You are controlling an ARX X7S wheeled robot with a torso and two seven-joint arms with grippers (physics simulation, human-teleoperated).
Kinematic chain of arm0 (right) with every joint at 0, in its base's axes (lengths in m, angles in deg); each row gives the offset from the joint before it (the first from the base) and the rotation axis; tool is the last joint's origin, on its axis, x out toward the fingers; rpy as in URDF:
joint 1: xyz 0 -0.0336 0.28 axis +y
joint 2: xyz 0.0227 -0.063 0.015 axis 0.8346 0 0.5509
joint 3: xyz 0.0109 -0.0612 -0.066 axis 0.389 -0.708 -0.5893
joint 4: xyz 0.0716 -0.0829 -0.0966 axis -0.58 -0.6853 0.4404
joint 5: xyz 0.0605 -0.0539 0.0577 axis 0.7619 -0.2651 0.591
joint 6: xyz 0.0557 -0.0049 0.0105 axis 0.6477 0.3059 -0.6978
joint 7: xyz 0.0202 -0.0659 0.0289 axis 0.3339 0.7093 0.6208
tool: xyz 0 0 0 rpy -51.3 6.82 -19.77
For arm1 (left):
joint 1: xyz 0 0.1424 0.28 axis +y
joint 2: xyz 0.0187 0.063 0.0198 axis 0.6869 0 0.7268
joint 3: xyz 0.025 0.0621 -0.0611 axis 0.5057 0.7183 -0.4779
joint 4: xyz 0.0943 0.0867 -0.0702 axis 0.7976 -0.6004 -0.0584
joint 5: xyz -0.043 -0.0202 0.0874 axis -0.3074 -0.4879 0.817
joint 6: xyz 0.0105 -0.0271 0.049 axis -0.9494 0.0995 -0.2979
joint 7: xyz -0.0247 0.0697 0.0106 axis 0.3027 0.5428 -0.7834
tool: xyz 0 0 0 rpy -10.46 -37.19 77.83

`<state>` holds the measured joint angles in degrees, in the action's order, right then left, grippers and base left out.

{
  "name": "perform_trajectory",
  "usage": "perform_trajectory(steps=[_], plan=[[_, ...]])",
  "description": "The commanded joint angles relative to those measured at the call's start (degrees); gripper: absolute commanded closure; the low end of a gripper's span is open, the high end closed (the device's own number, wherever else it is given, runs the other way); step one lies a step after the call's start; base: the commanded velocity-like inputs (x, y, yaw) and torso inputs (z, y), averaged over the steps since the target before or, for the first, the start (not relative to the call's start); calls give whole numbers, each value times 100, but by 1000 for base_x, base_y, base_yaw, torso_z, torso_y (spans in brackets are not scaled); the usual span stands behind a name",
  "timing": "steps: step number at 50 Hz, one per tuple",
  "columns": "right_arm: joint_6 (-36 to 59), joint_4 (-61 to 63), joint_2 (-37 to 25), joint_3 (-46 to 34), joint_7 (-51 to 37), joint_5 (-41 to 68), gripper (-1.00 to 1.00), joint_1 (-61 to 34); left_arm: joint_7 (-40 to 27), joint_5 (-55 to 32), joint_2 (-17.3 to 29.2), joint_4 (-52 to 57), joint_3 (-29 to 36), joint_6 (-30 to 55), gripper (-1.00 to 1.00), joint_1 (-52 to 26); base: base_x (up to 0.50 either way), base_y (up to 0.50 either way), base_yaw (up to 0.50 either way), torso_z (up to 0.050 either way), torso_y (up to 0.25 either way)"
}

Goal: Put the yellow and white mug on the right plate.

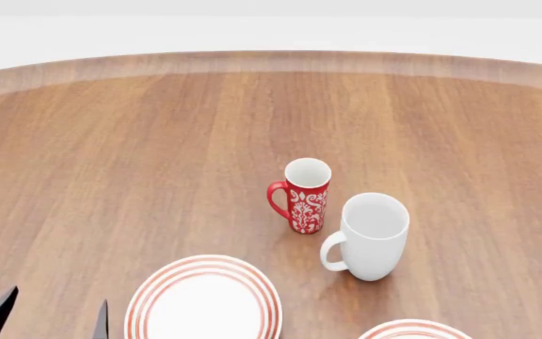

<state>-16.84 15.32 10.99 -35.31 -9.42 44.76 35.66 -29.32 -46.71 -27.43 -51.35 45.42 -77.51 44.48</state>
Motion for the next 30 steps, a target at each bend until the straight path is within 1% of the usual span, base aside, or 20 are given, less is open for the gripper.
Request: perform_trajectory(steps=[1, 17, 20, 21, 30], plan=[[119, 448, -298, 535, -270, 332, 100, 60, -7, -12, 11, -13, 30, 5, -100, -16, 0, 0, 0, 0, 0], [19, 732, -531, 1180, -617, 676, 100, 415, -37, -24, 38, 11, 50, -6, -100, 0, 0, 0, 0, 0, 0], [18, 741, -541, 1203, -633, 690, 100, 430, -41, -26, 43, 11, 55, -6, -100, -1, 0, 0, 0, 0, 0], [-30, 753, -577, 1341, -675, 770, 100, 534, -46, -25, 42, 9, 56, -13, -100, 4, 0, 0, 0, 0, 0], [-153, 749, -619, 1620, -780, 926, 100, 774, -66, -24, 58, 23, 69, -16, -100, 11, 0, 0, 0, 0, 0]])
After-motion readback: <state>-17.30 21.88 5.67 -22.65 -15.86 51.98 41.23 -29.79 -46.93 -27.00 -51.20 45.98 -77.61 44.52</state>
